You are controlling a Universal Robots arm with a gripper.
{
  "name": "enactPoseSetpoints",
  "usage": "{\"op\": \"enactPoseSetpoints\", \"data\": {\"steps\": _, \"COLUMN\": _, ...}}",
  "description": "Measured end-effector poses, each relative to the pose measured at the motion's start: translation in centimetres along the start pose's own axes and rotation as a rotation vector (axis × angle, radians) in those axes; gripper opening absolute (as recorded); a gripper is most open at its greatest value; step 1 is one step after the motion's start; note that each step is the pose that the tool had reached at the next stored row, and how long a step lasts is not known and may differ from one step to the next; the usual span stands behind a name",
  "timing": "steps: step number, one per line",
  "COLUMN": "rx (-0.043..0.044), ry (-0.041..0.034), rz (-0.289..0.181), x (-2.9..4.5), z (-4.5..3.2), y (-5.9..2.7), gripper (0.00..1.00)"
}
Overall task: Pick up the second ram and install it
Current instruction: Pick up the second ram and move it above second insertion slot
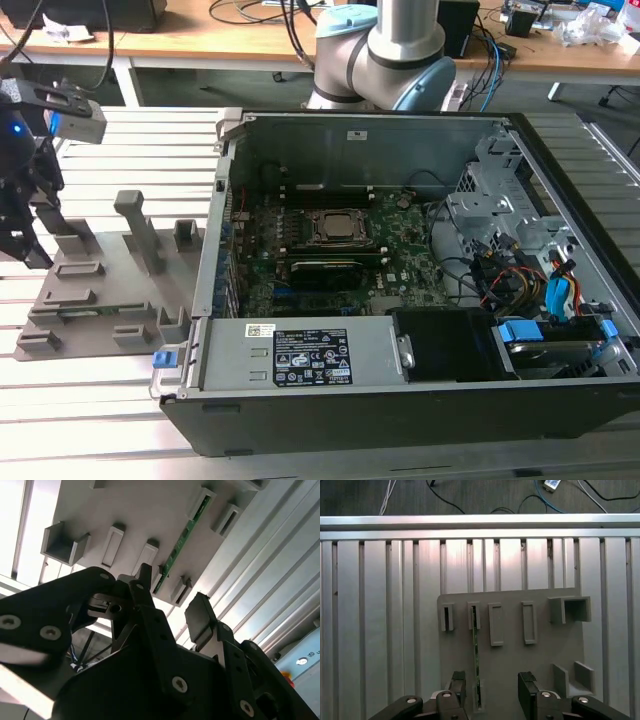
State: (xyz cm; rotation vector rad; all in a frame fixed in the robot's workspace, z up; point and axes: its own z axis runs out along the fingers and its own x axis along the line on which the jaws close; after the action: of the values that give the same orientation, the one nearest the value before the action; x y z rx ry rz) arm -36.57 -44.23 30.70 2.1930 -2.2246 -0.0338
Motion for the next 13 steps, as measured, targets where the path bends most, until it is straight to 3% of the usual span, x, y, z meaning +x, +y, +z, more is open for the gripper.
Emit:
{"op": "enactPoseSetpoints", "data": {"steps": 9, "rx": -0.0002, "ry": 0.0000, "rz": 0.000, "x": 0.20, "z": 2.59, "y": -0.08, "gripper": 0.54}}
{"op": "enactPoseSetpoints", "data": {"steps": 13, "rx": -0.0002, "ry": 0.0000, "rz": 0.000, "x": 0.85, "z": 4.26, "y": -0.13, "gripper": 0.54}}
